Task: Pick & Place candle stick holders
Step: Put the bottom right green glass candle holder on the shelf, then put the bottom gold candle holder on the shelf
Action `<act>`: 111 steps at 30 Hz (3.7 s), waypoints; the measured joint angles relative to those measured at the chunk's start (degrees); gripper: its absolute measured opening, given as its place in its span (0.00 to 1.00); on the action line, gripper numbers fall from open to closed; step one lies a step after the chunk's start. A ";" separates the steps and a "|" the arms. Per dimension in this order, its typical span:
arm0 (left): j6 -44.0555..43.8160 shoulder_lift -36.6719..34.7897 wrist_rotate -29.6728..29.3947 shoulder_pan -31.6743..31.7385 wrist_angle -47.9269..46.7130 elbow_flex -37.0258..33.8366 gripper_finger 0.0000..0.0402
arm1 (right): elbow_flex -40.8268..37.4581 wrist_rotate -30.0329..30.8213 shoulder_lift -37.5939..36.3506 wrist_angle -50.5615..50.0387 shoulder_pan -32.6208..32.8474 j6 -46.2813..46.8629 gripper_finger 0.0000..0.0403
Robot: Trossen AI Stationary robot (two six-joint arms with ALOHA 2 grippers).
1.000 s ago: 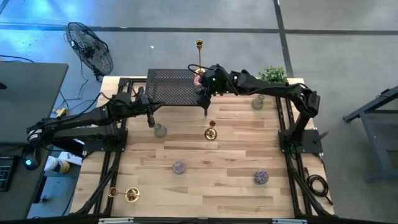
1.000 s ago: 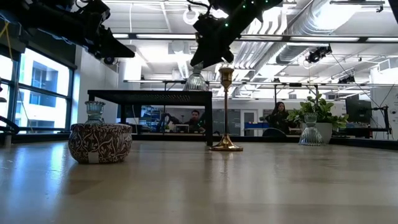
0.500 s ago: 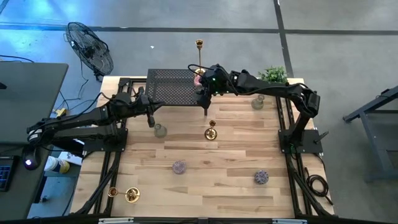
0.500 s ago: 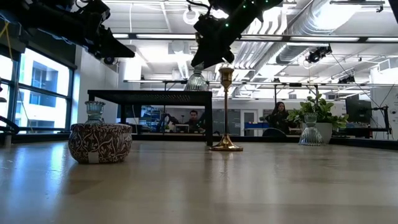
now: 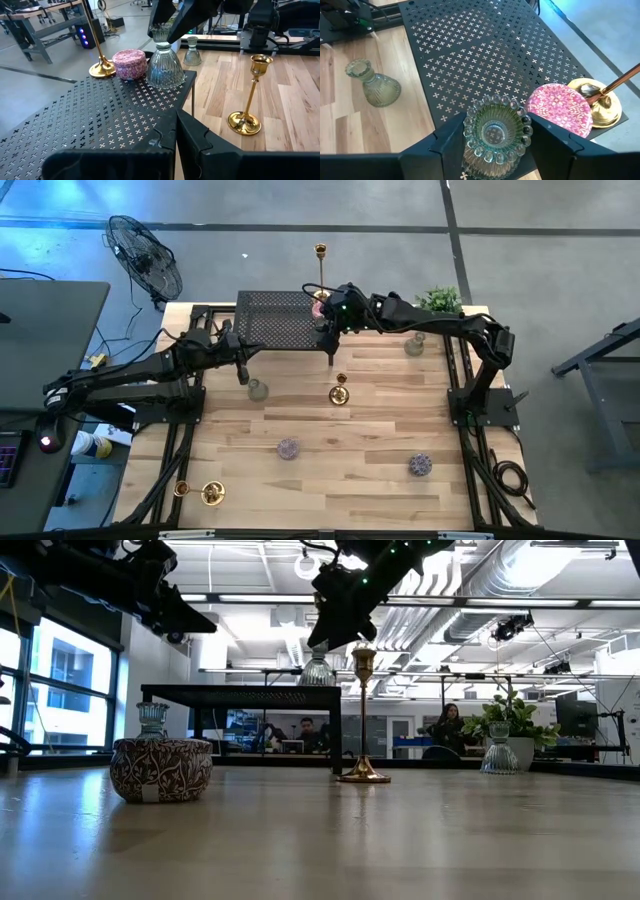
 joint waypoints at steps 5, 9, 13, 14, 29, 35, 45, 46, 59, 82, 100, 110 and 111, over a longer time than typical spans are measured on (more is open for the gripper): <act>-0.01 0.00 0.00 0.01 -0.01 0.00 0.00 | 0.00 0.30 0.00 0.00 0.00 -0.36 0.47; -0.01 0.00 0.00 -0.01 -0.01 0.00 0.00 | 0.00 0.33 0.00 0.04 0.00 -0.46 0.48; -0.01 0.00 0.00 0.01 -0.01 0.00 0.00 | 0.00 0.59 -0.02 0.28 -0.01 -0.45 0.51; 0.00 0.00 0.00 -0.01 -0.01 0.00 0.00 | 0.00 0.82 -0.02 0.28 0.00 -0.45 0.52; 0.05 0.02 -0.02 0.01 -0.33 0.00 0.00 | 0.31 2.70 -1.61 2.90 0.13 -1.42 0.63; 1.22 0.02 -0.05 0.01 -0.84 0.00 0.00 | 0.30 3.78 -6.11 -1.91 1.49 -2.37 0.61; 1.37 0.02 1.14 -0.01 -2.22 0.00 0.00 | -30.57 -0.59 -22.61 21.12 10.33 -4.69 0.24; 1.37 0.02 2.12 -0.01 -2.42 0.00 0.00 | -34.57 -0.23 -24.37 25.66 11.49 -4.38 0.20; -9.04 1.26 5.66 -4.83 -41.62 20.82 0.00 | -55.35 15.94 -38.72 47.95 25.81 -6.77 0.05; -50.84 9.73 4.26 -56.09 -70.46 26.29 0.00 | -55.41 16.24 -38.66 50.77 30.47 -10.38 0.00; -77.23 9.92 -29.34 -105.50 -47.24 12.33 0.00 | -55.41 15.61 -38.64 51.45 30.47 -12.04 0.00; -77.95 12.47 -36.93 -111.00 -27.52 8.22 0.00 | -55.41 15.58 -38.64 51.45 30.47 -12.99 0.00; -77.91 13.39 -37.35 -110.99 -26.57 8.20 0.01 | -55.41 15.58 -38.64 51.47 30.45 -13.34 0.00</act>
